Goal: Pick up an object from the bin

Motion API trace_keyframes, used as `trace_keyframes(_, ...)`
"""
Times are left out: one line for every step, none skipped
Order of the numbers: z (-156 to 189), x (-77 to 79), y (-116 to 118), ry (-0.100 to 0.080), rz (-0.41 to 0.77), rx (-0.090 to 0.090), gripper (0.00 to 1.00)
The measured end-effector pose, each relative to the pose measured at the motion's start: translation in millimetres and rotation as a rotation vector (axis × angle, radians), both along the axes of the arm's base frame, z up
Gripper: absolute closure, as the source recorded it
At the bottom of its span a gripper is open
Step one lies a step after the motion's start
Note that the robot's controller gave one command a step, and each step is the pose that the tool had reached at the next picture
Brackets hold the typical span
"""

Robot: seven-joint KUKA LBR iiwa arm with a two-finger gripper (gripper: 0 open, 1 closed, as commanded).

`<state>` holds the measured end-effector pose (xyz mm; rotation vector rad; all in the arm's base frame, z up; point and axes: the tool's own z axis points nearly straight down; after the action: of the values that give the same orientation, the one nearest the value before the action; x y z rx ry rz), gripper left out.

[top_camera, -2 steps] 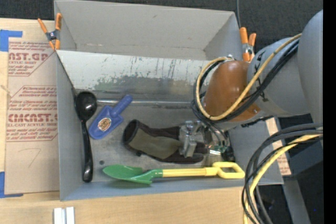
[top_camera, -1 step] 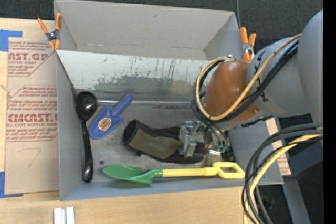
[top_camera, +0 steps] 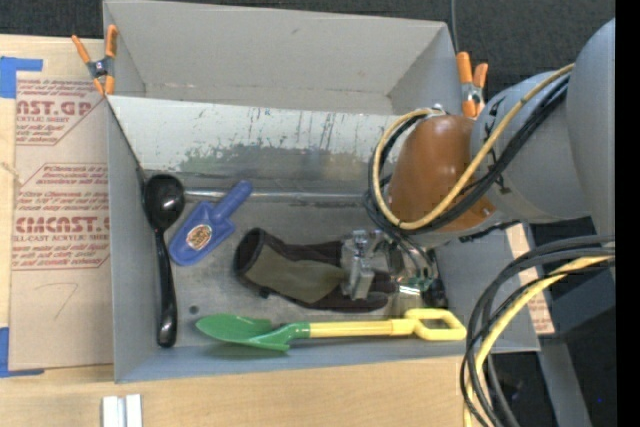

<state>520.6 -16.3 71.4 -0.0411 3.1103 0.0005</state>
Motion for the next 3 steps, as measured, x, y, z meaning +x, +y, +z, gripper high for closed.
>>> trace_keyframes(0.6, 2.4, 63.5, -0.006, 0.13, -0.002, 1.0)
trace_keyframes(0.5, 1.2, 45.9, -0.006, 0.099, 0.001, 1.0)
trace_keyframes(-0.2, -26.3, 33.4, -0.01, 0.075, 0.002, 1.0)
